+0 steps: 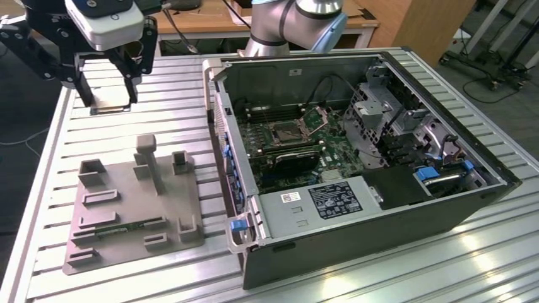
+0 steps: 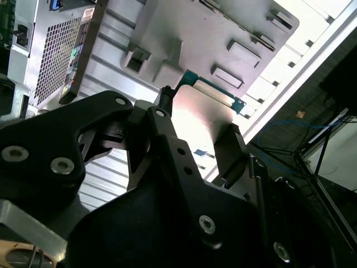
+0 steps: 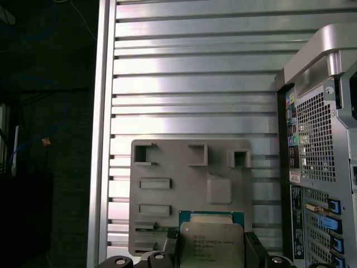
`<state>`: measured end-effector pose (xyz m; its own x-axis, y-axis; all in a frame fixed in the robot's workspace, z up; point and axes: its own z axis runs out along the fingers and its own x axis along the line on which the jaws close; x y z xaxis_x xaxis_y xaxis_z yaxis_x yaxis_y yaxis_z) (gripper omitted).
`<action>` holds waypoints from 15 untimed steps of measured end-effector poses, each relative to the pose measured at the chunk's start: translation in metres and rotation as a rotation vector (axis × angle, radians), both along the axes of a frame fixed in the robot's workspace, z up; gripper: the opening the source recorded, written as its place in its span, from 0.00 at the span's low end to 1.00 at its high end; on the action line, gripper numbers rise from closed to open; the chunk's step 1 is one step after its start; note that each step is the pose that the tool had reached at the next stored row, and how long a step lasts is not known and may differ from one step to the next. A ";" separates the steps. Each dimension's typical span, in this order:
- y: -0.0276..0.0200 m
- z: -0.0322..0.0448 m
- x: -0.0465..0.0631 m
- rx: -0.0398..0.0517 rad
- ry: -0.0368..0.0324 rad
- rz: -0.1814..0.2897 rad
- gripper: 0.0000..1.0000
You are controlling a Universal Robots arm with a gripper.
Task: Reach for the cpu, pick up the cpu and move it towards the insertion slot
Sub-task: 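Pick up the cpu and move it towards the insertion slot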
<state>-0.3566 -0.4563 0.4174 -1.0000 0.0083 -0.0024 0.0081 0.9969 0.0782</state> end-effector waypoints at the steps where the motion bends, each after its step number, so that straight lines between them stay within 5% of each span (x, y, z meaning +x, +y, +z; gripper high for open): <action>1: 0.0000 0.0000 0.001 0.0000 0.0001 0.000 0.54; 15: 0.0000 -0.0005 0.006 0.0000 0.0000 0.000 0.54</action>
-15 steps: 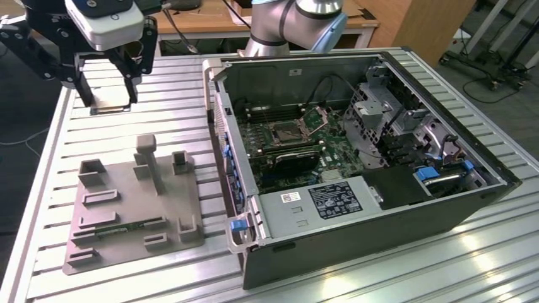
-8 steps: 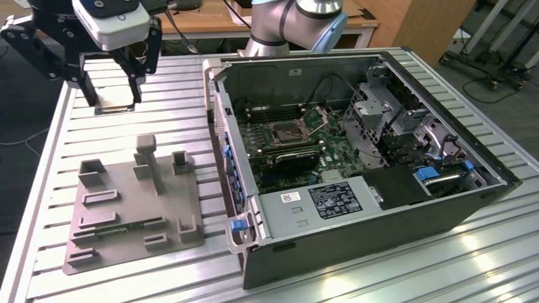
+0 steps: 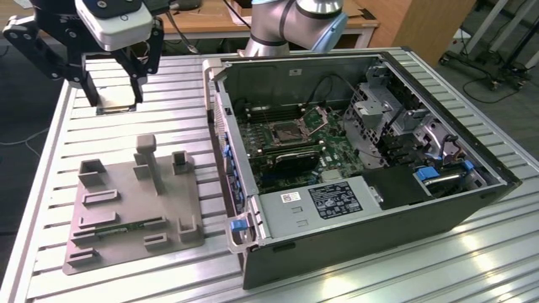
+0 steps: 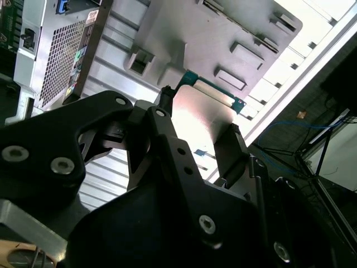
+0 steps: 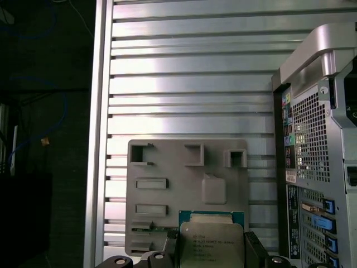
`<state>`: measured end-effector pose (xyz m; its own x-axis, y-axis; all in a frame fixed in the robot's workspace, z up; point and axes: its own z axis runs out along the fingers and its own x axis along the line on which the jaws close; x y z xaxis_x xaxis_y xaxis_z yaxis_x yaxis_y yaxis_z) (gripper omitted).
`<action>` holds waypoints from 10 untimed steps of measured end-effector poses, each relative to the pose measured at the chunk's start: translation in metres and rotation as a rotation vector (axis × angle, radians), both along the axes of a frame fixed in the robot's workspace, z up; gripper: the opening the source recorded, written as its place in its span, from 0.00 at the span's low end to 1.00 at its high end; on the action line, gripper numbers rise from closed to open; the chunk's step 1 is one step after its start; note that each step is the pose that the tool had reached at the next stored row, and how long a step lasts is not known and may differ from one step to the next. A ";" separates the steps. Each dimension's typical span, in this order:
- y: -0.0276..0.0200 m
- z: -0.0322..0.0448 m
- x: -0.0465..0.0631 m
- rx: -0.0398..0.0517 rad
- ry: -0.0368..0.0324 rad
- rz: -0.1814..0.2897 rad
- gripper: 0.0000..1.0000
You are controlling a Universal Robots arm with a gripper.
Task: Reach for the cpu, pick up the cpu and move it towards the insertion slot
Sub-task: 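Pick up the cpu and move it towards the insertion slot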
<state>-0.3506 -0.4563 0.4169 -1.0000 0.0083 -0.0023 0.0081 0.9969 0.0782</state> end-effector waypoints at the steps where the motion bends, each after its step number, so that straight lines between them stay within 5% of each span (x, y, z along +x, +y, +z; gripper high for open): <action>1: 0.0000 0.0000 0.000 0.0000 0.0000 0.000 0.54; 10: 0.0000 -0.0011 0.004 0.0000 0.0000 0.000 0.54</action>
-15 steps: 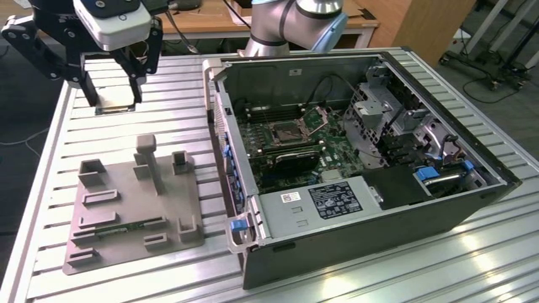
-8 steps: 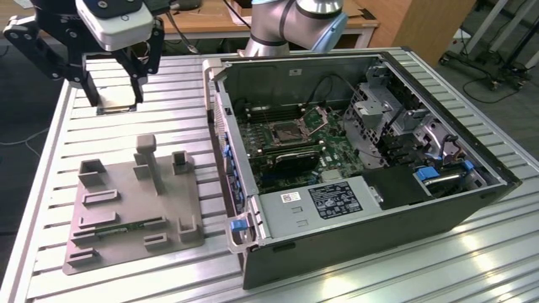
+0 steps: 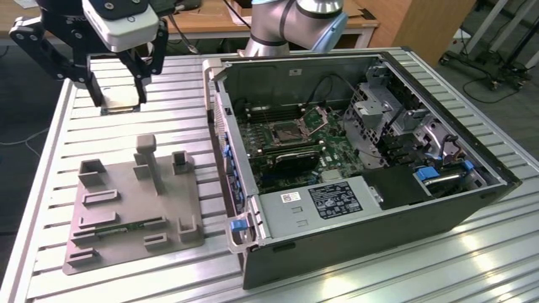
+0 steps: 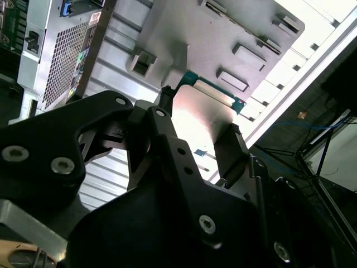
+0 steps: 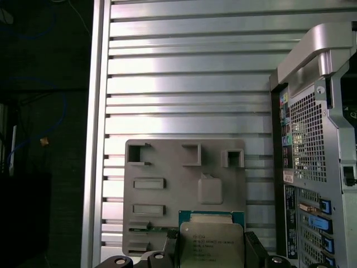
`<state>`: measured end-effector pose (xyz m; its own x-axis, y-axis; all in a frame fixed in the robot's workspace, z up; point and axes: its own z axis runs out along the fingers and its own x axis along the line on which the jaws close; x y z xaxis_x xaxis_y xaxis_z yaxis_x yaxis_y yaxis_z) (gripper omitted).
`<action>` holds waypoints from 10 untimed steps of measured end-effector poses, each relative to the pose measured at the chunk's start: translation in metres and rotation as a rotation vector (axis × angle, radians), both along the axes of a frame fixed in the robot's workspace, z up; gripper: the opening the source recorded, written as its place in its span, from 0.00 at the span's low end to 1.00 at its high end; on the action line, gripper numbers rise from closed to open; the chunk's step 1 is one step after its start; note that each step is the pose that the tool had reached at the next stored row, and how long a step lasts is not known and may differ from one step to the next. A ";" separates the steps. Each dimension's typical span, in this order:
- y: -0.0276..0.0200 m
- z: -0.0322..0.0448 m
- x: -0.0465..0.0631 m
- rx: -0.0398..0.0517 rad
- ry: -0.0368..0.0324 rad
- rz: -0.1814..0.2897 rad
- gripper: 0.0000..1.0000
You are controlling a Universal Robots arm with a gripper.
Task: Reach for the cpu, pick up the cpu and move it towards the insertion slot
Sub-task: 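Pick up the cpu and move it towards the insertion slot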
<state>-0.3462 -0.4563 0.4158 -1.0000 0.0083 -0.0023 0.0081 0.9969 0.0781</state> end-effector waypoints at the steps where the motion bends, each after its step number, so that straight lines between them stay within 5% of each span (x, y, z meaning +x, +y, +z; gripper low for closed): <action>1: 0.0000 0.0000 0.000 0.0000 0.0000 0.000 0.54; 10: 0.0000 -0.0005 0.003 0.0001 0.0000 0.000 0.54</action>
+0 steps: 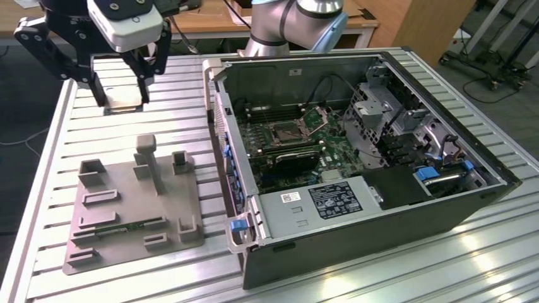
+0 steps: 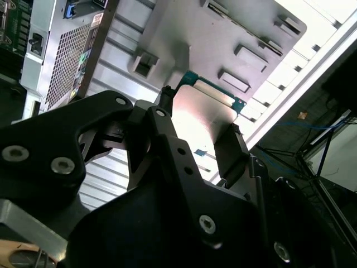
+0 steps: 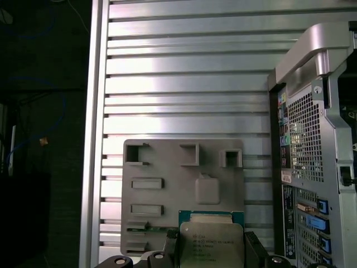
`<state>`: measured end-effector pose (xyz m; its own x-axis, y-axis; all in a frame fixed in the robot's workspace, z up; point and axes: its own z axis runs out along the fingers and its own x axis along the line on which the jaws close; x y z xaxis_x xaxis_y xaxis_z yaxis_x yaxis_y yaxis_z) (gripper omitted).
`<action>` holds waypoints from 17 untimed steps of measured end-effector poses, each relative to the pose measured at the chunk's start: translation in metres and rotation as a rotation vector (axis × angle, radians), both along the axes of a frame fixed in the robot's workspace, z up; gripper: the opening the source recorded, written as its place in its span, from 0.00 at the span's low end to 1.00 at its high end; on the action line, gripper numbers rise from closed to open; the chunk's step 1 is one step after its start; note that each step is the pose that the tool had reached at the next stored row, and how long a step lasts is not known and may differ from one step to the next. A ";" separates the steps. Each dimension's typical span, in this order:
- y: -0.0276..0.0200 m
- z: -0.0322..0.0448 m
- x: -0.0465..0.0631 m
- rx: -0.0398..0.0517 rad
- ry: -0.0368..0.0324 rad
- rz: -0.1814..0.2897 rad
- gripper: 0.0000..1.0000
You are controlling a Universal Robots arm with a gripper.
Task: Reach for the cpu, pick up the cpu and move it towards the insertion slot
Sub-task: 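Pick up the cpu and move it towards the insertion slot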
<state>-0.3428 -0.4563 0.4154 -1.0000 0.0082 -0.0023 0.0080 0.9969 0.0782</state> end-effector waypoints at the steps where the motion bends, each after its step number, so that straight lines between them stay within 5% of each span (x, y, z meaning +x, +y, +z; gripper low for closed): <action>1: 0.0000 -0.0001 0.000 0.0000 0.0000 0.000 0.54; 17: 0.0000 -0.0006 0.006 -0.0001 0.0001 0.000 0.54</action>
<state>-0.3370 -0.4563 0.4148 -1.0000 0.0083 -0.0023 0.0081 0.9969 0.0781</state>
